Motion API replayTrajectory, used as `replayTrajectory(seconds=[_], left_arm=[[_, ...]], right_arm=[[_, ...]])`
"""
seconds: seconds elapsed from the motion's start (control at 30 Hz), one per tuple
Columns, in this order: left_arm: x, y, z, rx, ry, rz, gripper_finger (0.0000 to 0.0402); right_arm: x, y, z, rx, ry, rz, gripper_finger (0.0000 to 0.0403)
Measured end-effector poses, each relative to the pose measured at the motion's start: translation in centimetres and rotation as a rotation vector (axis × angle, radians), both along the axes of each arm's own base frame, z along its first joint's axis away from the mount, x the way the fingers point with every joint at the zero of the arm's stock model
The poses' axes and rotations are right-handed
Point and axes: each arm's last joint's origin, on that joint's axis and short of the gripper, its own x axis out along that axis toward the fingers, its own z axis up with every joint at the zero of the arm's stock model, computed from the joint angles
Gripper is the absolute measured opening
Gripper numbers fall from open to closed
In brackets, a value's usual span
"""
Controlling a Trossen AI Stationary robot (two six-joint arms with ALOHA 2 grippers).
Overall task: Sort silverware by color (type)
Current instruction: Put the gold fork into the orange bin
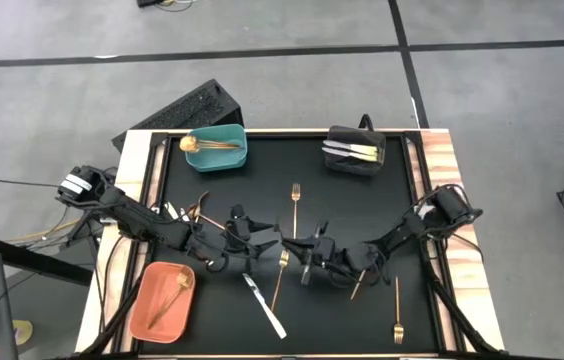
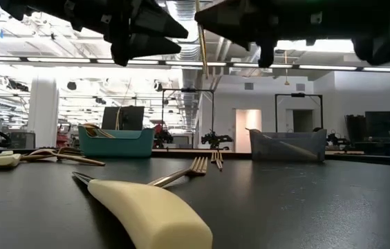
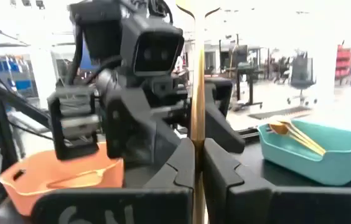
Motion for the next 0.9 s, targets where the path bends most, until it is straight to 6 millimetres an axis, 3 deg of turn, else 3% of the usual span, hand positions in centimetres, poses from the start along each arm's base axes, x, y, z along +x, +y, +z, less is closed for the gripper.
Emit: replayTrajectory(seconds=[0.27,0.6,0.9], left_arm=[[0.0,0.0,0.3,0.057,-0.015,0.003,0.0196],[-0.2,-0.3,0.6,0.137,-0.006,-0.007,0.0196],[-1.2,-0.2,3.0,0.123,-0.070,-0.047,0.0196]], right_arm=[[1.9,0.3,-0.9,-0.025,-0.008,-0.040,0.0031],[1.9,0.3,-1.2,-0.084,0.049,-0.086,0.0031],[1.8,0.4,-1.5,-0.141,0.097,-0.109,0.0034]])
